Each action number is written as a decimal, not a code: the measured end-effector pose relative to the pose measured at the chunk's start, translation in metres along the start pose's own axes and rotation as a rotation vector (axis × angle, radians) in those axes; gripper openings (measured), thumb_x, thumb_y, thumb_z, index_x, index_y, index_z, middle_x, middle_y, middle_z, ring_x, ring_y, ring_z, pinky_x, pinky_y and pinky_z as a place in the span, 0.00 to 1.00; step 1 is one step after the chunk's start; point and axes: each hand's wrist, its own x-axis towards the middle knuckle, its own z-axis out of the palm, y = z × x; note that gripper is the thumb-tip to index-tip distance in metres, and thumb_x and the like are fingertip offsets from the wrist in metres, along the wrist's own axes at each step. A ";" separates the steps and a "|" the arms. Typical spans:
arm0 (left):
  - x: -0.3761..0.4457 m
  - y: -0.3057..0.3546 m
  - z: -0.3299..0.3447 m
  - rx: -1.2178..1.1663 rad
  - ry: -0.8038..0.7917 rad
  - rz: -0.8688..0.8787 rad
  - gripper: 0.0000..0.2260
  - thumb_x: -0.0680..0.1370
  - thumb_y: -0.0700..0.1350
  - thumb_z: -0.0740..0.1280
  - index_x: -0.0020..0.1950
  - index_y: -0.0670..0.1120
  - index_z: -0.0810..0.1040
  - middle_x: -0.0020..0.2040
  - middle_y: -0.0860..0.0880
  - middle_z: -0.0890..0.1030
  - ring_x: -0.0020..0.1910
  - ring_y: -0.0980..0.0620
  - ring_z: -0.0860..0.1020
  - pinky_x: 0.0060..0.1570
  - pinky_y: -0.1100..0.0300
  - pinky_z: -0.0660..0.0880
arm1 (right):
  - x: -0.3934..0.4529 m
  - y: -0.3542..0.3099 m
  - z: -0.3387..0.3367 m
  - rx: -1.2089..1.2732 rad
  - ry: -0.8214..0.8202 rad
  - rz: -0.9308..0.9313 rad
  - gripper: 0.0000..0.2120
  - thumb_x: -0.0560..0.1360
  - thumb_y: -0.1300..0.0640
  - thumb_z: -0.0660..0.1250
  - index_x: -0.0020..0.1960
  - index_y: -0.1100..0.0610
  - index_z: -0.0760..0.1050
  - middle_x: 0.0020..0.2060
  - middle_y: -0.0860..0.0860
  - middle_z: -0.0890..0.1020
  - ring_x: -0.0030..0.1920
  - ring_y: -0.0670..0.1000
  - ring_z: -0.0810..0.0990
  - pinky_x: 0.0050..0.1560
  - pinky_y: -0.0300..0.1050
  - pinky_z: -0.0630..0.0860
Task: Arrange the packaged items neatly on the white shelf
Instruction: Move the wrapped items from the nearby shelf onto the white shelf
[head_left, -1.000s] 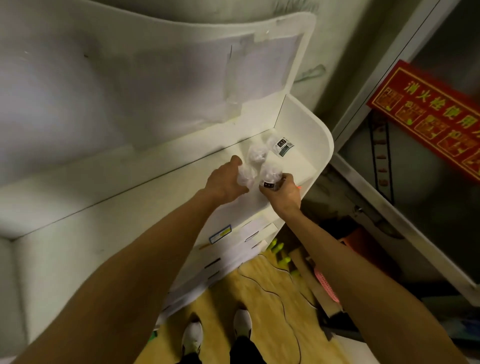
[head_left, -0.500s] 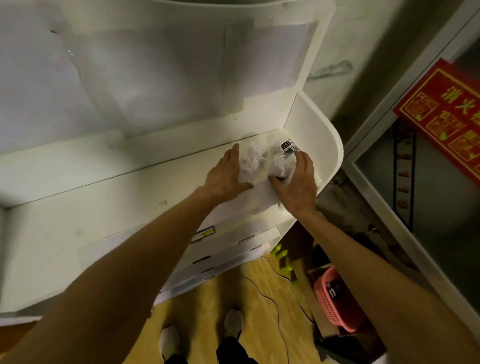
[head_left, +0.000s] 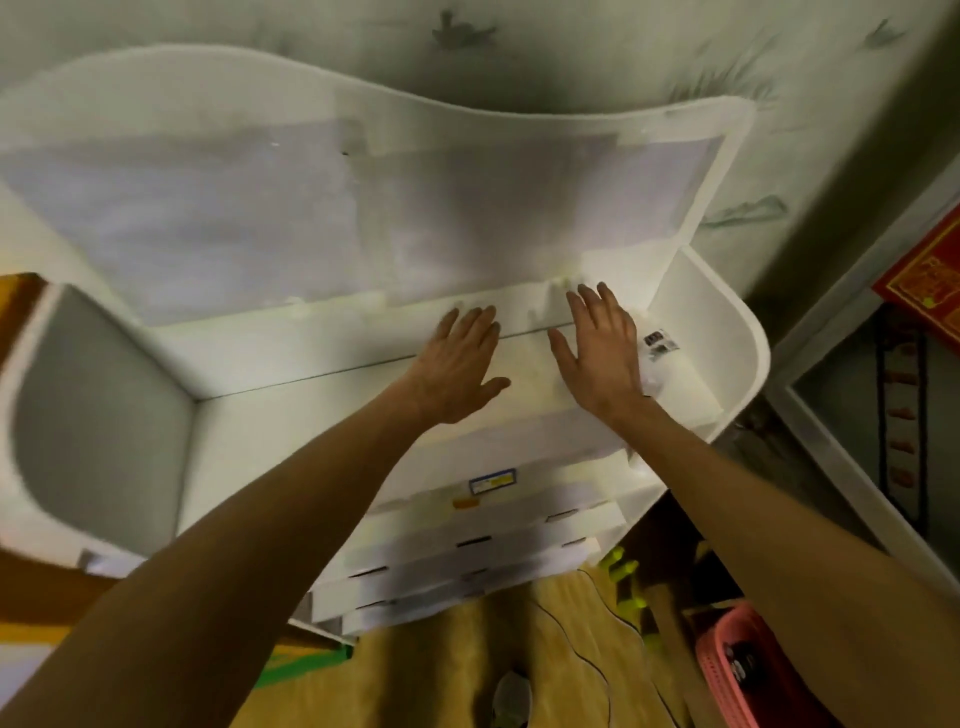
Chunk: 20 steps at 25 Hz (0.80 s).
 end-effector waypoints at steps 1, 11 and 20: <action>-0.015 -0.012 -0.008 0.044 0.019 0.015 0.35 0.82 0.63 0.51 0.81 0.41 0.54 0.81 0.41 0.52 0.80 0.43 0.50 0.79 0.46 0.44 | 0.003 -0.018 0.003 0.021 0.000 -0.012 0.27 0.84 0.44 0.53 0.78 0.57 0.63 0.77 0.55 0.65 0.79 0.56 0.56 0.76 0.57 0.55; -0.254 -0.205 -0.077 0.325 0.120 -0.363 0.31 0.81 0.63 0.46 0.75 0.43 0.67 0.73 0.42 0.70 0.75 0.42 0.63 0.77 0.39 0.45 | -0.008 -0.332 -0.010 0.328 0.182 -0.313 0.19 0.81 0.49 0.61 0.69 0.57 0.75 0.67 0.54 0.77 0.71 0.57 0.71 0.69 0.54 0.67; -0.521 -0.333 -0.038 0.306 -0.004 -0.745 0.34 0.81 0.65 0.42 0.79 0.45 0.58 0.78 0.43 0.62 0.76 0.43 0.59 0.76 0.42 0.49 | -0.089 -0.600 0.002 0.296 -0.152 -0.586 0.31 0.82 0.40 0.56 0.79 0.55 0.60 0.79 0.55 0.60 0.80 0.57 0.51 0.77 0.57 0.51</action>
